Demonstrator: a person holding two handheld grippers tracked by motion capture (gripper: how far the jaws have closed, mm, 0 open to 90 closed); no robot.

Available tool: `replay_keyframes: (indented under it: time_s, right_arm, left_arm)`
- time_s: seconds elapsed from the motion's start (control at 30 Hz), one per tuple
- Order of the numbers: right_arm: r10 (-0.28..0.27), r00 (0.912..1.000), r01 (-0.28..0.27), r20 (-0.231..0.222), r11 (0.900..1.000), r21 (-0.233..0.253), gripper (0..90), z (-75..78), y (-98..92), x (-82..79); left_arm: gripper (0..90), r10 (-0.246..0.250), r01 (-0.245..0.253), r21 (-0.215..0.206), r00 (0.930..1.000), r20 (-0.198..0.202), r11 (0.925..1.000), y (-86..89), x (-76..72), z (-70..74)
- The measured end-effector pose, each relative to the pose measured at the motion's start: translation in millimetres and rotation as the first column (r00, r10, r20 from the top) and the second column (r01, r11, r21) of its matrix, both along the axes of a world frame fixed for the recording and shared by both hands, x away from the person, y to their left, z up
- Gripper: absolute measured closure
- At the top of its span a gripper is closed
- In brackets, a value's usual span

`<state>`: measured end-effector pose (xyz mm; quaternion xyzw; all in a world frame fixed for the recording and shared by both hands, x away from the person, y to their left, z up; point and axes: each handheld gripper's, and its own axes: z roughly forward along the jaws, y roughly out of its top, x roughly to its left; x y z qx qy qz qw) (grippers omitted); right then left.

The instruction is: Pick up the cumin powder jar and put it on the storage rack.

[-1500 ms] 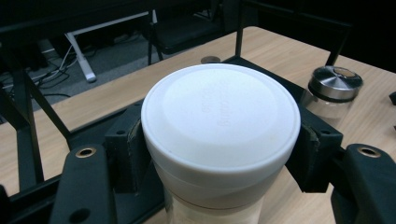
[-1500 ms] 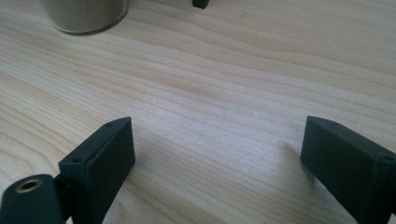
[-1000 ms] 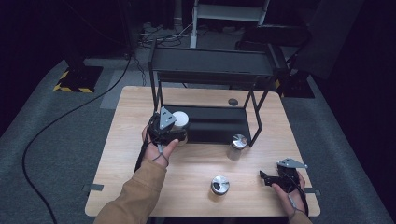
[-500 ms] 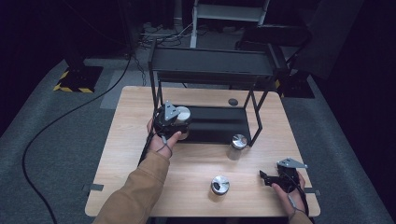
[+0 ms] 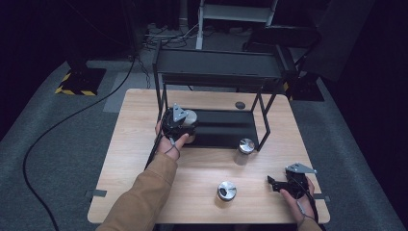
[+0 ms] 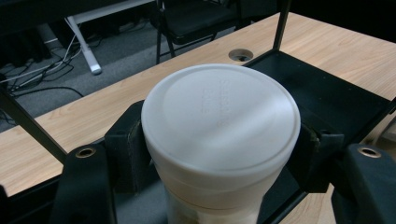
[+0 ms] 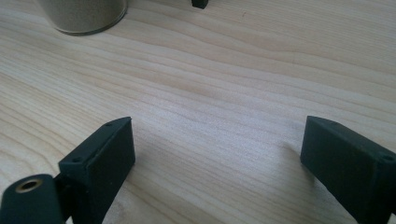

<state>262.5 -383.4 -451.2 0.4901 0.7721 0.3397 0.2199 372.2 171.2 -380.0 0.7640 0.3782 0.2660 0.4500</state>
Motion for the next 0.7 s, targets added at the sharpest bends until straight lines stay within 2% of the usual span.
replay_keyframes:
  time_s: [0.37, 0.47, 0.6, 0.7]
  right_arm:
    - [0.0, 1.0, 0.0, 0.0, 1.0, -0.001, 10.0, 0.0, 0.0, 0.0]
    - [0.0, 1.0, 0.0, 0.0, 1.0, 0.0, 10.0, 0.1, 0.1, 0.0]
    - [0.001, 1.0, -0.001, 0.0, 1.0, -0.001, 10.0, 0.1, 0.0, 0.0]
    - [0.0, 1.0, 0.0, 0.0, 1.0, -0.001, 10.0, 0.1, 0.1, 0.0]
  left_arm:
    - [32.7, 0.021, -0.021, 0.004, 0.9994, -0.029, 0.9998, 1.8, 6.9, -7.4]
    - [32.6, 0.028, -0.028, -0.014, 0.9992, -0.027, 0.9995, 2.9, 7.3, -10.3]
    - [31.8, 0.039, -0.039, 0.0, 0.9985, -0.038, 0.9992, 3.0, 7.6, -8.6]
    - [20.6, 0.053, -0.053, -0.017, 0.9979, -0.039, 0.9984, 4.8, 5.9, -9.1]
